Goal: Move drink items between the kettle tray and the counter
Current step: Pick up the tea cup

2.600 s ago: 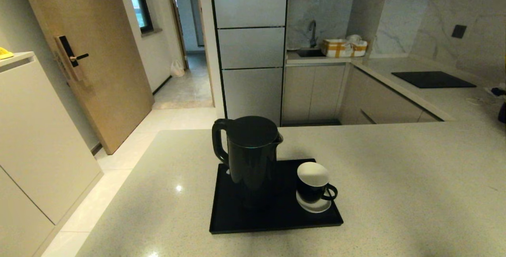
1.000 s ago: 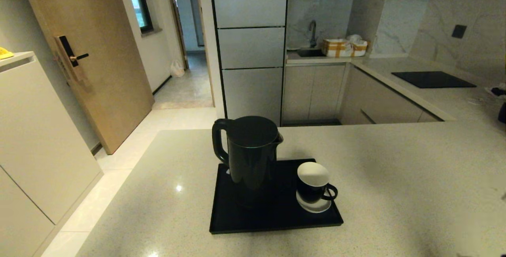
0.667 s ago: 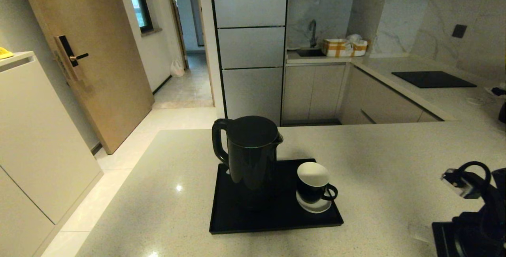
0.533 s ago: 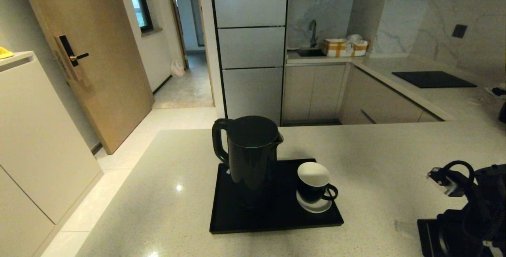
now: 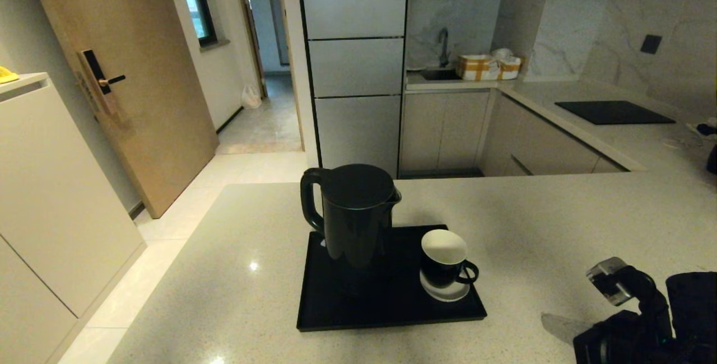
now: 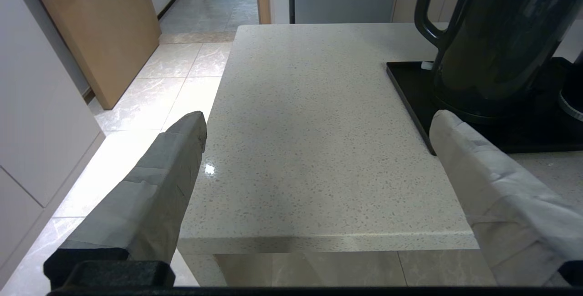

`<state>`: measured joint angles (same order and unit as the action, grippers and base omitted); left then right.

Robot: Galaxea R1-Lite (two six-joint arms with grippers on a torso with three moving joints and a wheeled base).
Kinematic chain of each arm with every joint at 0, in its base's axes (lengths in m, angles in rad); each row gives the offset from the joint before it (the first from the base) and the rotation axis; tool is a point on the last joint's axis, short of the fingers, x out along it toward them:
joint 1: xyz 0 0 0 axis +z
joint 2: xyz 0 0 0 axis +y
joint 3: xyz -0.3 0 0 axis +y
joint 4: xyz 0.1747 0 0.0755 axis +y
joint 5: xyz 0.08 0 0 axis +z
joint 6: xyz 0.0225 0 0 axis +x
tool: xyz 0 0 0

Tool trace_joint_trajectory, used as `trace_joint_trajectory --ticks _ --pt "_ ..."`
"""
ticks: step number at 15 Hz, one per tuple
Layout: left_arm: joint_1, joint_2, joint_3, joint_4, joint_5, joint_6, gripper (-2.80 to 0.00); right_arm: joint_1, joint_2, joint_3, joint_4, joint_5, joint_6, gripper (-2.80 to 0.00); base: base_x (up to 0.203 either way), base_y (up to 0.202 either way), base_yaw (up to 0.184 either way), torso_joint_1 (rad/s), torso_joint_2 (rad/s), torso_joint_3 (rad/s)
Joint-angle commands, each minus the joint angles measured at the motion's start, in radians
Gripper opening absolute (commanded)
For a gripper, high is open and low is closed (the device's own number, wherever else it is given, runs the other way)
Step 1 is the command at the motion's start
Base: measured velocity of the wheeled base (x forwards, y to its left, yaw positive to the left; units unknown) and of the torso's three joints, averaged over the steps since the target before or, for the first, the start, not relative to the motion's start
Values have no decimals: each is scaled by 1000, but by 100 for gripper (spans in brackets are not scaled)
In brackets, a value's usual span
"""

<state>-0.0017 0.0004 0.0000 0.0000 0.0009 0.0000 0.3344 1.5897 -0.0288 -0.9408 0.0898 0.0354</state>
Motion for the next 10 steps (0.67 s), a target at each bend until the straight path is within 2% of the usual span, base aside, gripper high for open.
trace_joint_trajectory --ticks 1,3,5,7,10 --pt "1 0 0 0 1 0 0 -13 209 21 -213 1 -9 -280 0 0 0 0 0 0" --pt "0 0 0 1 1 0 0 -31 410 15 -409 -5 -20 -280 0 0 0 0 0 0" --pt "2 0 0 0 1 0 0 -47 554 -20 -538 -17 -37 -280 0 0 0 0 0 0" --pt "0 0 0 1 1 0 0 -52 658 -91 -575 -19 -47 -280 0 0 0 0 0 0" --pt "2 0 0 0 1 0 0 -29 667 -133 -589 -13 -62 -280 0 0 0 0 0 0"
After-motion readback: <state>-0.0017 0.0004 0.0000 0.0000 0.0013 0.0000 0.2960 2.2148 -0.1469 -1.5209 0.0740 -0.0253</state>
